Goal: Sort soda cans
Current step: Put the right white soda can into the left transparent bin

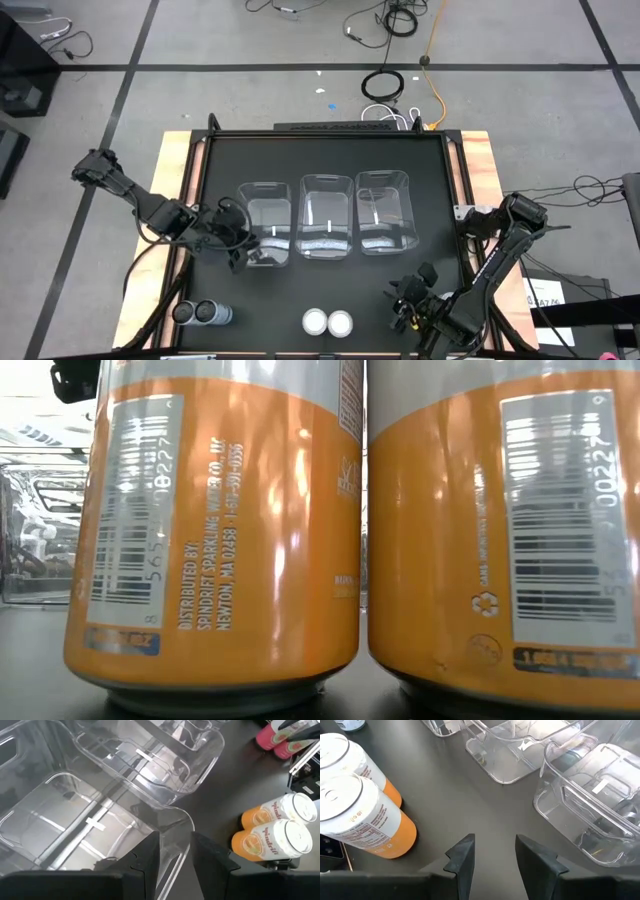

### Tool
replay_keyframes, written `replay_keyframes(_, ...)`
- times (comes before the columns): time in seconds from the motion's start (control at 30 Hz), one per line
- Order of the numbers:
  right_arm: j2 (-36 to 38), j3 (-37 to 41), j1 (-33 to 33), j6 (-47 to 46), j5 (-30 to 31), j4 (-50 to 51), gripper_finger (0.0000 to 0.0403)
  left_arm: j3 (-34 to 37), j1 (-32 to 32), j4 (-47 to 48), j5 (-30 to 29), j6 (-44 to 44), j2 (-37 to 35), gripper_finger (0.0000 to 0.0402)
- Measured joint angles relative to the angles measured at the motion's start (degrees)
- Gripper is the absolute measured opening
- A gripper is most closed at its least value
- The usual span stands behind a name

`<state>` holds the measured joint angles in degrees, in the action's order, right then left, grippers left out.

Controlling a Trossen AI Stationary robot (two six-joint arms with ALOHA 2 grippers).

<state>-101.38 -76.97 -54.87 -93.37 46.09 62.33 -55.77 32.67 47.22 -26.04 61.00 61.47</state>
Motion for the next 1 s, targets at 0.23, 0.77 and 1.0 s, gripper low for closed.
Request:
replay_keyframes(0.23, 0.0, 0.0, 0.0, 2.6, 0.0, 0.0, 0.0134, 0.0, 0.0, 0.0, 0.0, -0.2, 0.0, 0.0118)
replay_keyframes(0.77, 0.0, 0.0, 0.0, 5.2, 0.0, 0.1, 0.0134, 0.0, 0.0, 0.0, 0.3, -0.3, 0.0, 0.0118)
replay_keyframes(1.0, 0.0, 0.0, 0.0, 5.8, 0.0, 0.1, 0.0134, 0.0, 0.0, -0.6, -0.9, -0.2, 0.0, 0.0118)
